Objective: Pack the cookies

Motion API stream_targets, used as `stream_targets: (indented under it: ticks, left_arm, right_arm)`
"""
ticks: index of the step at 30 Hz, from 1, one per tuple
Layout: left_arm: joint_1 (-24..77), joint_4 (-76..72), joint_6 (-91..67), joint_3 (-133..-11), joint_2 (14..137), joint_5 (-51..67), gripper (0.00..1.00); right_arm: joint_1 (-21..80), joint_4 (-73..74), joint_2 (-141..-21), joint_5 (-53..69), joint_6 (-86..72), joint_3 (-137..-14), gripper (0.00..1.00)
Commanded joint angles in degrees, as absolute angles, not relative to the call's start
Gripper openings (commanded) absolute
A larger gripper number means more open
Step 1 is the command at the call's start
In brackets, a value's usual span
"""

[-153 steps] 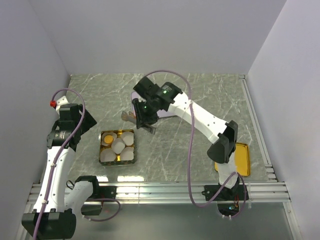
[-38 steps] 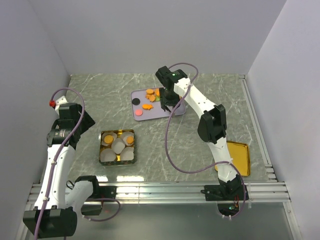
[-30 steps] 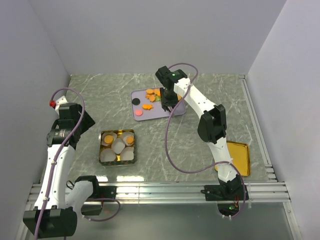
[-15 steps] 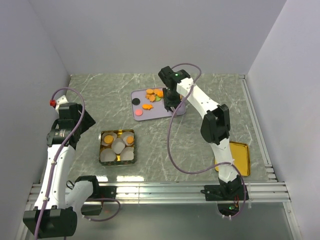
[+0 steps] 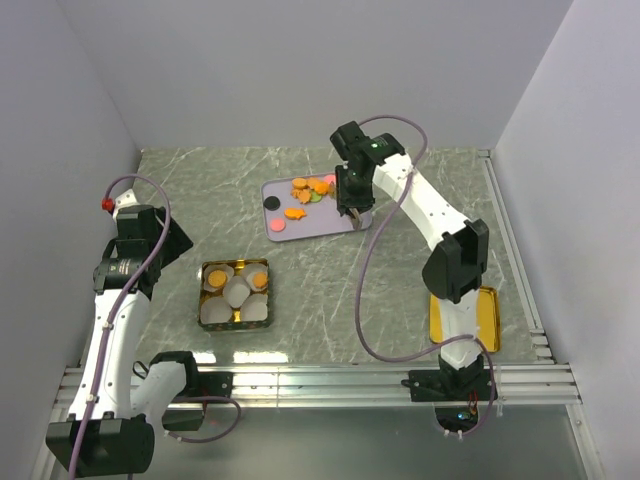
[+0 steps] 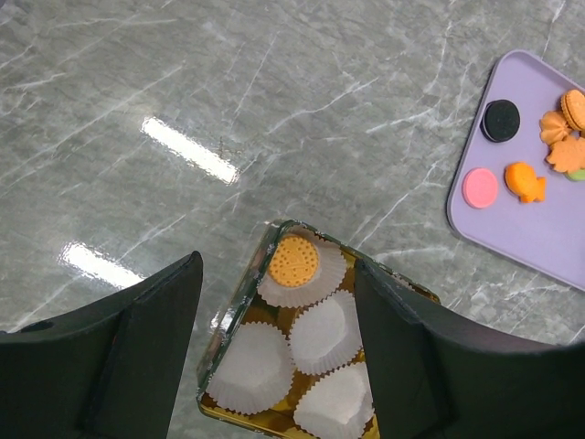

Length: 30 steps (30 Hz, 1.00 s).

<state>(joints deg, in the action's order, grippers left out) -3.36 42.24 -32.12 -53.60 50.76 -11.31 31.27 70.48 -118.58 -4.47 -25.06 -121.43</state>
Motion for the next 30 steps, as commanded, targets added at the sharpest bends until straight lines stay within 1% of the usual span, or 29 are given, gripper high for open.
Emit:
stream_targets:
  ticks: [1, 8, 13, 19, 22, 30]
  left_arm:
    - [-3.0, 39.9, -30.9, -53.5, 49.7, -9.9, 0.73]
    - [-1.9, 40.0, -30.9, -53.6, 50.2, -9.8, 0.74]
    - [-1.1, 40.1, -30.9, -53.5, 50.5, -9.7, 0.74]
    - [-0.4, 40.3, -31.0, -53.7, 51.2, -9.9, 0.74]
    - [-0.5, 40.9, -31.4, -53.9, 51.2, -10.5, 0.75]
    - [1.7, 42.8, -33.8, -54.5, 50.9, -16.6, 0.83]
  right_arm:
    - [32.2, 68.6, -112.2, -2.0, -26.6, -119.9, 0.40]
    - [37.3, 64.8, -105.7, 3.6, -28.6, -115.1, 0.39]
    - [44.5, 63.3, -104.3, 5.6, -29.6, -114.6, 0.40]
    - [51.3, 60.0, -105.0, 8.5, -30.8, -112.3, 0.40]
    - [54.3, 60.7, -106.6, 8.0, -30.8, -114.0, 0.40]
    - [61.2, 62.1, -110.3, 8.1, -31.8, -117.2, 0.40]
